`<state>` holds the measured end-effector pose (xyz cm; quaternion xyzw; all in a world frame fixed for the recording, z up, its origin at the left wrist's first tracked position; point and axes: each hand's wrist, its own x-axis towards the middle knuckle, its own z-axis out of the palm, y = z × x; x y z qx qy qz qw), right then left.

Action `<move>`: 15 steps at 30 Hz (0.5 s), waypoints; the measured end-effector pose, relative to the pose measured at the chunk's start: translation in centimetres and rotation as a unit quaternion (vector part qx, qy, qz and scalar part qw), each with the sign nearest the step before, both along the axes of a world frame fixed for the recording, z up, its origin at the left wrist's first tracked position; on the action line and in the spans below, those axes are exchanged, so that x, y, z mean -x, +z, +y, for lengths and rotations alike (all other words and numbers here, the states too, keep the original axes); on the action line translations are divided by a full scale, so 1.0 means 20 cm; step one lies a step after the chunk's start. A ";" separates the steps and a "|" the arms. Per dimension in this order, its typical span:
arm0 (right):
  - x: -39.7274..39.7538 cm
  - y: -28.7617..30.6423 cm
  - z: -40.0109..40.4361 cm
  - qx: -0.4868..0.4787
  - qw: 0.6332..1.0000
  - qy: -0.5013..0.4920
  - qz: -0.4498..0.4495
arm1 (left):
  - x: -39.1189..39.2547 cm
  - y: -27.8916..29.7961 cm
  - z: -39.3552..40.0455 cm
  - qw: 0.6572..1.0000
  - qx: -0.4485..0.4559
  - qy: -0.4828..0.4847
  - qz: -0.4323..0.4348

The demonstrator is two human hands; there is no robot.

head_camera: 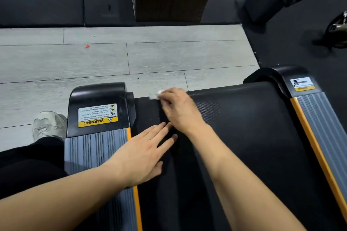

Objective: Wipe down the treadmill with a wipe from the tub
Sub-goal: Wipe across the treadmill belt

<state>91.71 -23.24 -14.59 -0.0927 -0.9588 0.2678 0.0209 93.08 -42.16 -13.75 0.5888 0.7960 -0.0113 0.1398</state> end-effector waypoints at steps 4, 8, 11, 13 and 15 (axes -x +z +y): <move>-0.01 0.01 0.05 -0.012 0.993 0.117 0.009 | -0.02 0.02 0.01 1.000 -0.001 -0.005 0.024; -0.15 -0.01 0.48 -0.073 0.997 0.011 0.016 | -0.02 0.03 0.02 1.000 -0.006 -0.005 0.027; -0.30 0.01 0.83 -0.123 0.974 -0.190 -0.024 | 0.01 0.02 0.05 1.000 -0.011 0.003 0.021; -0.30 -0.01 0.83 -0.110 0.960 -0.255 -0.015 | 0.02 0.00 0.09 0.999 -0.025 0.012 0.028; -0.25 -0.04 0.63 -0.049 0.976 -0.205 0.053 | 0.02 -0.02 0.15 0.997 -0.039 0.049 0.036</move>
